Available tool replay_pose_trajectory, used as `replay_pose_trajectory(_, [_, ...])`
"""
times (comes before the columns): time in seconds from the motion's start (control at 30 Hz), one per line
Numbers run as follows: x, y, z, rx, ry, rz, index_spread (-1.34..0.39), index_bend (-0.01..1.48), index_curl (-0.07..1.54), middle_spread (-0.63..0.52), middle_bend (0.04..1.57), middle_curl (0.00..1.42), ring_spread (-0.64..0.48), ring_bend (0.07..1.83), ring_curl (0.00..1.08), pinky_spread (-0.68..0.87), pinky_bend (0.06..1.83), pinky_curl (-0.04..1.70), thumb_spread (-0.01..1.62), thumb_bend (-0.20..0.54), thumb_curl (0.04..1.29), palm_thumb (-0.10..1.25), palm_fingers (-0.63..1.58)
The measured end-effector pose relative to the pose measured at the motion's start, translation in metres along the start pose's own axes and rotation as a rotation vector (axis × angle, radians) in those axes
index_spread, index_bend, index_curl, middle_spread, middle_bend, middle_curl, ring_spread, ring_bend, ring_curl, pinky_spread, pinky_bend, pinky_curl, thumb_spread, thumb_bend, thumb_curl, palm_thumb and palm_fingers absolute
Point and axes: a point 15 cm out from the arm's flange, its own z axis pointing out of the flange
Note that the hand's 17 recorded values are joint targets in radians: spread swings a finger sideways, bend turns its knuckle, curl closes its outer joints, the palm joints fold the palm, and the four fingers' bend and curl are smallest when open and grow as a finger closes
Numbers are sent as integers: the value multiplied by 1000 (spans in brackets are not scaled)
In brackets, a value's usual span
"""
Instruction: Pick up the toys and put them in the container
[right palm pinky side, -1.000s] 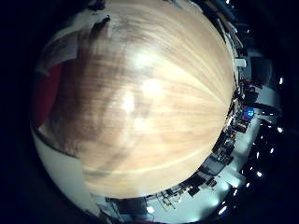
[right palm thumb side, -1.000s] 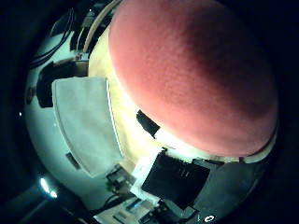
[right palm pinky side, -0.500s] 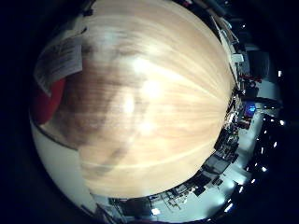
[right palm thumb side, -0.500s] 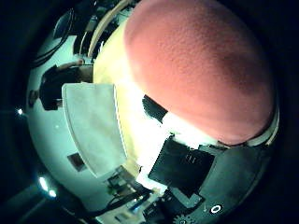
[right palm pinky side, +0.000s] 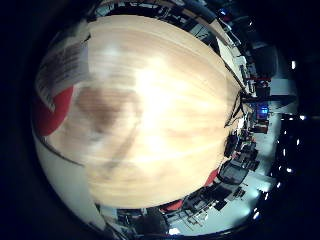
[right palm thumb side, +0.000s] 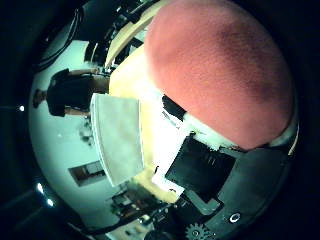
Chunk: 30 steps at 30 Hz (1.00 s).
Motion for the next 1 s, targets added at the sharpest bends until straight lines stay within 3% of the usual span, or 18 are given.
replay_pose_trajectory(0.43, [-34, 15, -71, 81, 24, -40, -519, 526, 763, -321, 1006, 846, -268, 1312, 592, -502, 1069, 549, 1278, -12, 248, 682, 1097])
replay_pose_trajectory(0.73, [-103, 27, -104, 109, -35, -135, -533, 500, 822, -318, 1001, 855, -266, 1310, 587, -498, 1068, 556, 1276, -12, 240, 678, 1104])
replay_pose_trajectory(1.0, [-186, 38, -119, 118, -55, -289, -546, 470, 863, -317, 997, 860, -263, 1313, 585, -498, 1064, 559, 1275, -12, 236, 679, 1107])
